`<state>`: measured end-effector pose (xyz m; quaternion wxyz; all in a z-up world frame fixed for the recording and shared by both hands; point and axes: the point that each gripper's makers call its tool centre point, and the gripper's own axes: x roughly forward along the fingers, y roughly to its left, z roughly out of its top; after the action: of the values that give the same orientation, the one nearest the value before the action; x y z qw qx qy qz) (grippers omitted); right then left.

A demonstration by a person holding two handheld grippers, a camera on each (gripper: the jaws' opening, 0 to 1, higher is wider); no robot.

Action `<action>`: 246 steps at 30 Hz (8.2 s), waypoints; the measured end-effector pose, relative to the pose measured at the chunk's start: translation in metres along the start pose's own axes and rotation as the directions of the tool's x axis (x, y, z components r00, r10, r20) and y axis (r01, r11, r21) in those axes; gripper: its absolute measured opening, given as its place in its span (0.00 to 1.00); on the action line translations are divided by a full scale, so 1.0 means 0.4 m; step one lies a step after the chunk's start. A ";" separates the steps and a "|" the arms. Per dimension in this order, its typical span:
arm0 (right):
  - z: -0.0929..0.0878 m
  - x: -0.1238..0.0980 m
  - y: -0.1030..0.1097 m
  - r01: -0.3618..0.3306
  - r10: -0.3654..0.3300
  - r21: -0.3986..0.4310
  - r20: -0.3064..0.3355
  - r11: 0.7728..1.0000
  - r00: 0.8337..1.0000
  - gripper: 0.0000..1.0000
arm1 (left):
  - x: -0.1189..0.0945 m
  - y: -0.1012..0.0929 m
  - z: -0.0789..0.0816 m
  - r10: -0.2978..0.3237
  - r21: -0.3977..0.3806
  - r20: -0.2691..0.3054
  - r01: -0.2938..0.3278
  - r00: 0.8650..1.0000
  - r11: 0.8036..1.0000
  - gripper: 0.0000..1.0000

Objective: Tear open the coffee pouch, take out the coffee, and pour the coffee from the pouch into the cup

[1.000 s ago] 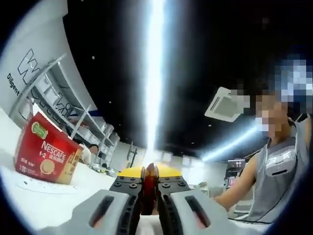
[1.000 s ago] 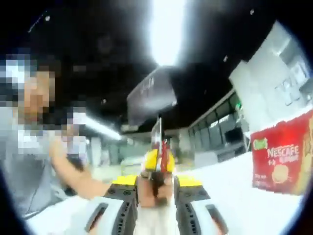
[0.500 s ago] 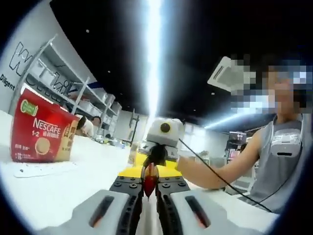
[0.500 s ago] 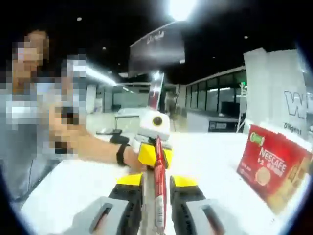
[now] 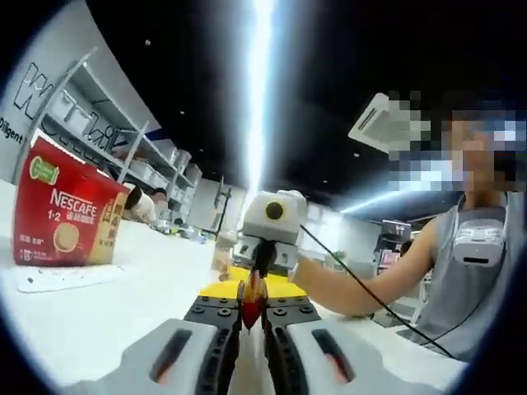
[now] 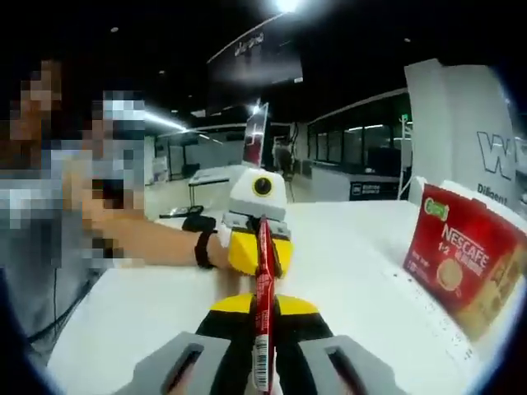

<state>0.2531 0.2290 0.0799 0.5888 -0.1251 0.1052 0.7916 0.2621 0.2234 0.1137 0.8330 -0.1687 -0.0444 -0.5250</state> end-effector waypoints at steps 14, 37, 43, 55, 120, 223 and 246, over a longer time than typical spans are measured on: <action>-0.022 0.109 0.009 -0.093 0.070 0.183 0.127 0.979 0.989 0.08 | -0.009 0.002 0.034 -0.003 -0.027 0.069 0.005 0.998 1.000 0.10; 0.028 0.116 -0.012 -0.076 -0.025 0.214 0.433 0.974 0.901 0.08 | -0.018 0.023 0.056 0.045 0.042 0.122 -0.051 0.991 0.998 0.13; 0.030 0.119 -0.013 -0.067 -0.030 0.207 0.433 0.976 0.901 0.08 | -0.016 0.023 0.048 0.048 0.025 0.107 -0.051 0.993 0.998 0.13; 0.030 0.121 -0.022 -0.036 -0.050 0.190 0.431 0.981 0.901 0.08 | -0.015 0.026 0.043 0.056 0.022 0.092 -0.058 0.994 0.998 0.12; 0.126 -0.062 -0.070 -0.122 -0.076 0.219 0.722 0.968 0.688 0.13 | -0.012 0.020 0.006 0.048 -0.086 0.003 -0.047 0.999 0.995 0.10; 0.147 -0.162 -0.030 0.134 -0.215 0.168 0.747 0.977 0.629 0.04 | 0.014 -0.022 -0.074 0.105 0.094 -0.129 -0.093 0.986 0.991 0.12; 0.122 -0.164 -0.104 0.066 -0.242 0.255 0.755 0.965 0.610 0.12 | -0.007 0.016 -0.074 0.153 0.038 -0.132 -0.149 0.979 0.988 0.10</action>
<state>0.3074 0.1969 0.1466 0.6514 0.2820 -0.0918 0.6984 0.2635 0.2187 0.0835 0.8739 -0.1244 0.0174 -0.4696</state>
